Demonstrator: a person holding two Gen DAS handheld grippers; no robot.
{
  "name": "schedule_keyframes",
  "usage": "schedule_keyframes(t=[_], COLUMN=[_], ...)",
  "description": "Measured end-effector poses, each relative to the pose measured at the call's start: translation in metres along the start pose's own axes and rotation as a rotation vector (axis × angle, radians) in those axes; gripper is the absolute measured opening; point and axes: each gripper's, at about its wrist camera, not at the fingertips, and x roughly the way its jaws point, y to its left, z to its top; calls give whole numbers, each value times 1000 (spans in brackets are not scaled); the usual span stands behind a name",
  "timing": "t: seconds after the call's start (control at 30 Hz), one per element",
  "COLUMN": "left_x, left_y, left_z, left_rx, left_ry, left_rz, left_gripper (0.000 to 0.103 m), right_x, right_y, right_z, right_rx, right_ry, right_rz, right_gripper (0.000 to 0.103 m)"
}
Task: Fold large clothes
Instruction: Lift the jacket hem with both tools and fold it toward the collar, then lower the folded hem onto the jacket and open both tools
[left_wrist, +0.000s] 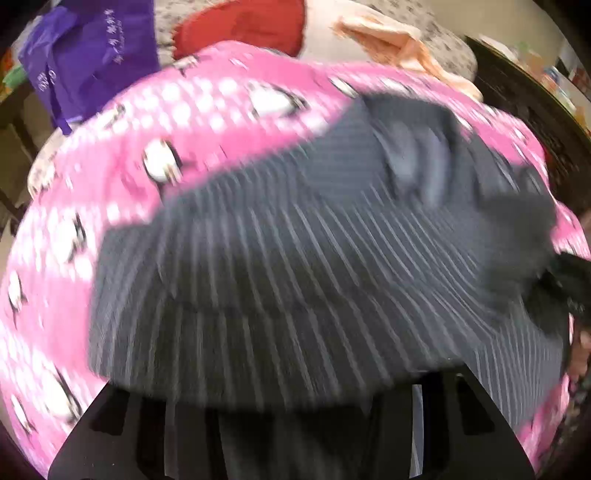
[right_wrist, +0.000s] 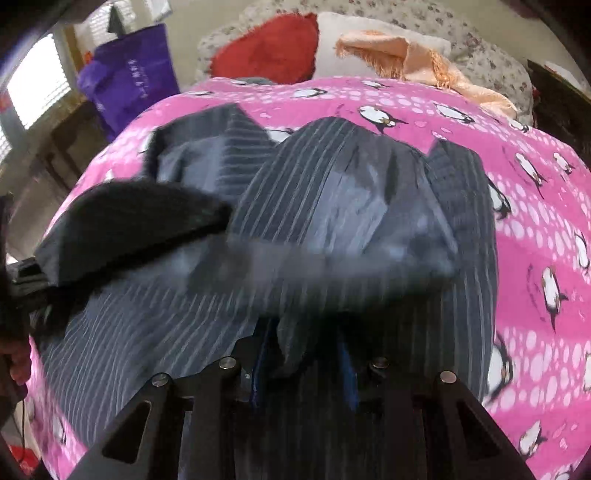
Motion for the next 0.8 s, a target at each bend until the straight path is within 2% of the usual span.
schedule_keyframes(t=[0.03, 0.07, 0.13, 0.17, 0.3, 0.4, 0.5, 0.57, 0.63, 0.8], left_x=[-4, -9, -25, -28, -27, -6, 13, 14, 9, 12], left_y=[5, 9, 18, 21, 23, 19, 16, 8, 3, 13], left_z=[15, 24, 39, 41, 32, 21, 2, -19, -31, -30], left_rx=[-7, -15, -54, -73, -83, -67, -20, 40, 49, -12], left_ry=[-46, -82, -166, -194, -237, -184, -155, -195, -222, -219], left_rz=[14, 20, 8, -5, -39, -19, 36, 75, 105, 64], left_gripper=[41, 42, 42, 42, 43, 43, 43, 43, 43, 43], right_x=[-3, -11, -36, -41, -33, -17, -2, 9, 14, 25], right_y=[-1, -4, -13, -16, -15, -13, -19, -22, -24, -35], right_z=[8, 16, 27, 28, 22, 16, 8, 0, -6, -1], right_rx=[3, 13, 50, 60, 25, 29, 82, 104, 106, 134], right_ry=[-28, -86, -258, -290, -265, -232, -210, -211, -242, -242], right_rz=[5, 20, 55, 64, 66, 41, 1, 15, 43, 137], right_gripper=[32, 32, 32, 32, 32, 32, 32, 32, 32, 32])
